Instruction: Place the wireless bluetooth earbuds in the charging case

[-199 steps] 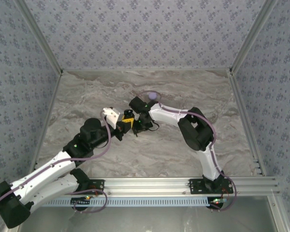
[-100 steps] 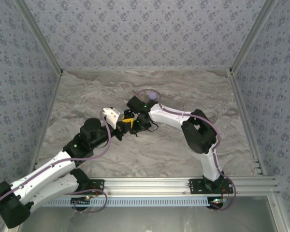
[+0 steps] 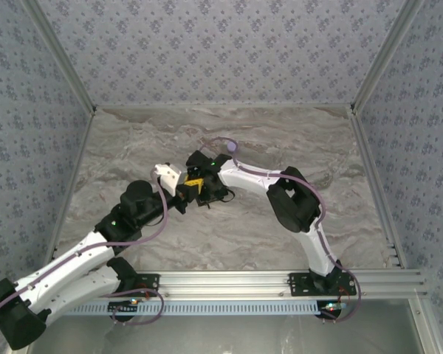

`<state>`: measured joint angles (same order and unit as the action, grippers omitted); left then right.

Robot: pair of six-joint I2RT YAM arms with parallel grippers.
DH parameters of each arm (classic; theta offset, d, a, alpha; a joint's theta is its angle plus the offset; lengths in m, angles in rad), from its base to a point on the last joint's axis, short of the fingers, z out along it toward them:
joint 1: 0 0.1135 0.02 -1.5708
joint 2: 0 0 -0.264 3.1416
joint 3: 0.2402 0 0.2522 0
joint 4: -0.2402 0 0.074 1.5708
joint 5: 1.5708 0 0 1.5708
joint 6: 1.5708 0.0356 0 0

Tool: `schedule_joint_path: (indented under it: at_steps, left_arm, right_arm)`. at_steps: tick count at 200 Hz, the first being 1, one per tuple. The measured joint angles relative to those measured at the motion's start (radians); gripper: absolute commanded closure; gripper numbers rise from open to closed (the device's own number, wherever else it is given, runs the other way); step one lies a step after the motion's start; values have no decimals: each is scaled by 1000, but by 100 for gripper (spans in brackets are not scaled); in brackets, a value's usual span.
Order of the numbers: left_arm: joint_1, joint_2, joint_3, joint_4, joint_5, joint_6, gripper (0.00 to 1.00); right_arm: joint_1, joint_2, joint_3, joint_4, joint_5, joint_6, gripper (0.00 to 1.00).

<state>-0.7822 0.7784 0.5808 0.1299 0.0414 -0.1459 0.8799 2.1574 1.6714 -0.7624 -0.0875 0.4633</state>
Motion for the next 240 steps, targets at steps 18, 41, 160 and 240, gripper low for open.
schedule_joint_path:
  at_steps: [18,41,160,240]
  left_arm:
    - [3,0,0,0,-8,0,95]
    - [3,-4,0,0,-13,0,95]
    - [3,-13,0,0,-11,0,95]
    - [1,1,0,-5,18,0,95]
  right_arm:
    - [1,17,10,-5,10,2,67]
    - [6,28,15,-16,19,5,69]
    - [10,21,5,-26,77,-19,82]
    - [-137,-135,-233,-42,111,-203,81]
